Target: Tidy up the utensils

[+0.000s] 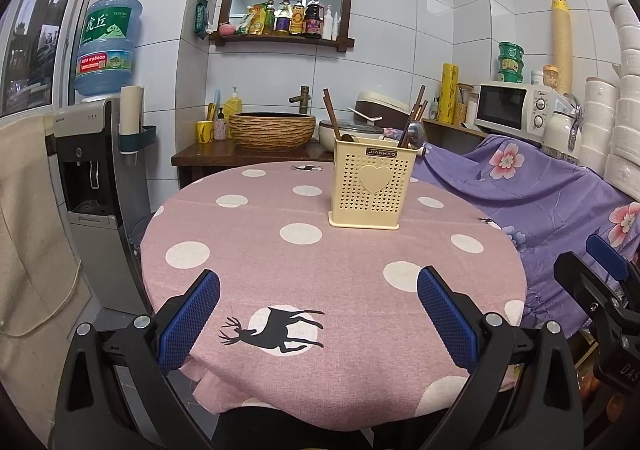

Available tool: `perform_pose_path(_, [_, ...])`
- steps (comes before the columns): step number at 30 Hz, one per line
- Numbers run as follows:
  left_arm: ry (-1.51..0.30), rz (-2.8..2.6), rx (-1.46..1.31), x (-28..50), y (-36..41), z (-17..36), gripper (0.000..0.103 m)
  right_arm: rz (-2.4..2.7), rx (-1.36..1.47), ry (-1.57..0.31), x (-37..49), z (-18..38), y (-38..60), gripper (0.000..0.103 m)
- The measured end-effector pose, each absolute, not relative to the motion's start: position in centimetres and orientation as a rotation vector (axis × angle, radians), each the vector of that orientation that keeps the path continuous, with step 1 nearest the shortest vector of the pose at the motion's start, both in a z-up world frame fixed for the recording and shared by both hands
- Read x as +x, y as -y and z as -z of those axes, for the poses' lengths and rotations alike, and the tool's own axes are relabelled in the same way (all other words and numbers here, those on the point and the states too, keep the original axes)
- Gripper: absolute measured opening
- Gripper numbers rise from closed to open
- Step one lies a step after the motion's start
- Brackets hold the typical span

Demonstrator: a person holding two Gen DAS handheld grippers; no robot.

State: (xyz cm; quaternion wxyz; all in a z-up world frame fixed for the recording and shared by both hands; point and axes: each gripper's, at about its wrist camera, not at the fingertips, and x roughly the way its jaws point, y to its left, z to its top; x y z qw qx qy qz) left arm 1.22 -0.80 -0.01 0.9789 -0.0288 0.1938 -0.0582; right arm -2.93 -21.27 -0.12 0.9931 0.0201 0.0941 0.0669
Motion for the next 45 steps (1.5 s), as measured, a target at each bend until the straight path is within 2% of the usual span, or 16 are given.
perform_pose_path(45, [-0.388, 0.121, -0.056, 0.97, 0.94, -0.02, 0.097, -0.134, 0.046, -0.192, -2.92, 0.22, 21.48, 0.097])
